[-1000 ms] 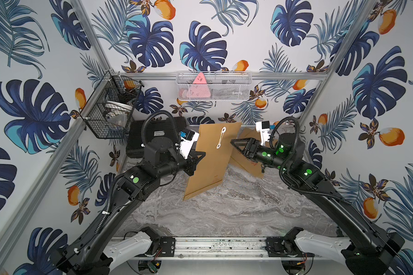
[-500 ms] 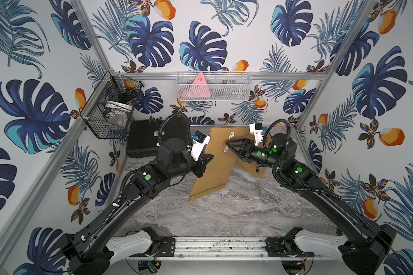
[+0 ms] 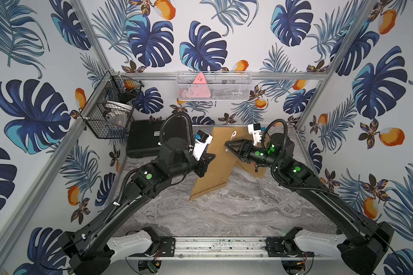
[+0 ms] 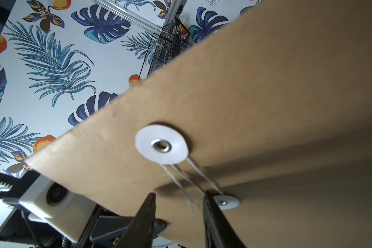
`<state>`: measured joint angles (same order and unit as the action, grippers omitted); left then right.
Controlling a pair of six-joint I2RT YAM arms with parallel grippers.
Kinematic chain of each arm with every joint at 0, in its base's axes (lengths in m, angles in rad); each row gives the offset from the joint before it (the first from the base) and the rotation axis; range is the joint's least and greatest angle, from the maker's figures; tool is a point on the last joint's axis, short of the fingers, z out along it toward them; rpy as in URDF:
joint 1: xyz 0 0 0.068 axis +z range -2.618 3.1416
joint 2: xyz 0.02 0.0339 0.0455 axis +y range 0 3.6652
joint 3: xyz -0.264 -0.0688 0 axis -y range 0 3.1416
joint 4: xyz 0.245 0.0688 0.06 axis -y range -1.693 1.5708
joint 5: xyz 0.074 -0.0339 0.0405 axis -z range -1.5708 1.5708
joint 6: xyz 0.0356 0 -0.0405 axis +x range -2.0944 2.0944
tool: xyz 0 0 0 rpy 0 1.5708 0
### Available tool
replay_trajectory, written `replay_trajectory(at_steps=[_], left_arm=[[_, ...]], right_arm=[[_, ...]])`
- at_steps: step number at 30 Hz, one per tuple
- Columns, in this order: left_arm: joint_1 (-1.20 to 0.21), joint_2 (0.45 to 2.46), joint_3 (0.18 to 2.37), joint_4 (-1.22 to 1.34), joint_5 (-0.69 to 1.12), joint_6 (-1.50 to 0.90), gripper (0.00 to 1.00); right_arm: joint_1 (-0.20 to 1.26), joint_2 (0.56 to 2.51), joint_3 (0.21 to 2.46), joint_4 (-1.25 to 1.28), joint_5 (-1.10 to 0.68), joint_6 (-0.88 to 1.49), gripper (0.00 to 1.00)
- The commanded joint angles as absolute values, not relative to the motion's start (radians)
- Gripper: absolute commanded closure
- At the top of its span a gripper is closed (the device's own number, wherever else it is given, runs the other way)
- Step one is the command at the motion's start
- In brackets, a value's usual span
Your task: Open the file bag
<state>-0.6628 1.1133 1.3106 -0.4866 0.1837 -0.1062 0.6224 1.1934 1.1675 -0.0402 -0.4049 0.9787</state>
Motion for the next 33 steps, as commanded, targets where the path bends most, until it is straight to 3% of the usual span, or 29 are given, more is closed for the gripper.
replay_trajectory(at_steps=[1,13,23,33], left_arm=[[-0.666,1.109,1.319,-0.445,0.187,-0.09,1.0],[-0.674,1.114,1.324,-0.452,0.196,-0.089,1.0],[-0.676,1.108,1.339,-0.502,0.154,-0.05,1.0],[-0.678,1.193,1.475,-0.725,0.064,0.129,1.0]], right_arm=[[0.624,1.185,1.175,-0.031,-0.397,0.959,0.64],[0.624,1.164,1.17,-0.047,-0.367,0.931,0.76],[0.624,1.171,1.19,-0.093,-0.368,0.871,1.0],[0.612,1.252,1.32,-0.232,-0.463,0.658,1.0]])
